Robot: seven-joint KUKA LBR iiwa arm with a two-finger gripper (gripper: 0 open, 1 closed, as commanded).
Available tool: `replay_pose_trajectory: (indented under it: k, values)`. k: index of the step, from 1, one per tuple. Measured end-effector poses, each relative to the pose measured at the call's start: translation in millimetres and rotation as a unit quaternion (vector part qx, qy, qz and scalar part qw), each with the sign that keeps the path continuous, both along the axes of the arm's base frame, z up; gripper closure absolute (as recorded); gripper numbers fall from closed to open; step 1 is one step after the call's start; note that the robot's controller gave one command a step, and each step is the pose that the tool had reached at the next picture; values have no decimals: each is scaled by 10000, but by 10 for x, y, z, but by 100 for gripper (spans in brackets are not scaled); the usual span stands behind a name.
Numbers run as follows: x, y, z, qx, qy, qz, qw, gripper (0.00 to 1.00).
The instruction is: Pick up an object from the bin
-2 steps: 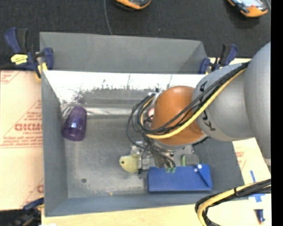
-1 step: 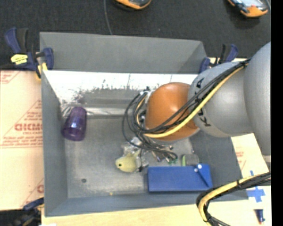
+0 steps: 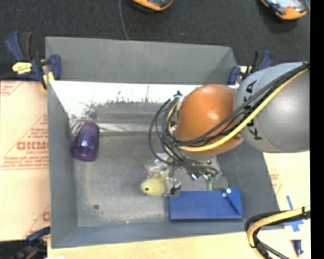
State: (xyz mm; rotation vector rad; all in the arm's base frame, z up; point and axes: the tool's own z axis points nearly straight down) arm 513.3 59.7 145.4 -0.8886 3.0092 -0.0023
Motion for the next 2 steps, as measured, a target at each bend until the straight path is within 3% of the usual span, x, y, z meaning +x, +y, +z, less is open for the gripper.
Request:
replay_pose_trajectory:
  k: [1, 2]
  values:
    - [-23, 232, 470, 9, -23, 98, 9999, 100]
    - [660, 18, -441, -8, -88, 798, 9968, 100]
